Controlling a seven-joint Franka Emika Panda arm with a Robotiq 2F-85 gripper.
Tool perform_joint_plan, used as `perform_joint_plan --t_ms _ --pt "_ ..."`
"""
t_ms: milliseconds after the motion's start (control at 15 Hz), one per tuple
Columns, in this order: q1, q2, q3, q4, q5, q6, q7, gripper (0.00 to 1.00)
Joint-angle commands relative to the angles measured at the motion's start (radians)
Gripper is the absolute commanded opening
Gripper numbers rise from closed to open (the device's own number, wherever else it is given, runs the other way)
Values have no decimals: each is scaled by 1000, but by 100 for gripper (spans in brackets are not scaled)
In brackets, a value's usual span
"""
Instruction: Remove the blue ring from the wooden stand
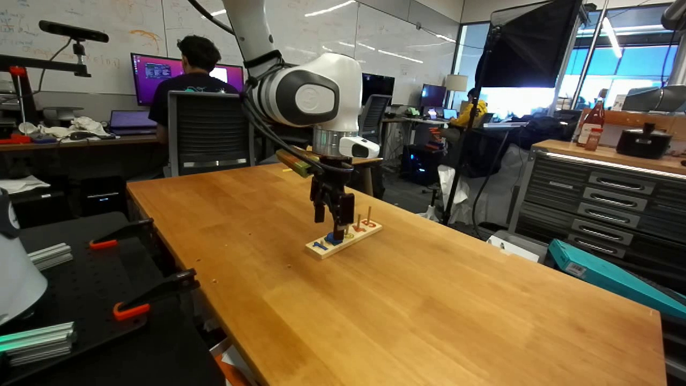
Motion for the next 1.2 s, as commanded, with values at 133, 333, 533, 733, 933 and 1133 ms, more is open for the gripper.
perform_joint_plan --t_ms 133,333,533,733,933,1133 --pt "3 64 21 30 39 84 -22 100" --pt "3 89 27 43 42 112 -21 100" --pt "1 114 35 58 43 152 -25 97" --pt "-2 132 44 72 47 178 -25 70" --pt "-3 139 49 80 51 191 -25 43" --pt "3 136 44 84 47 193 -20 27"
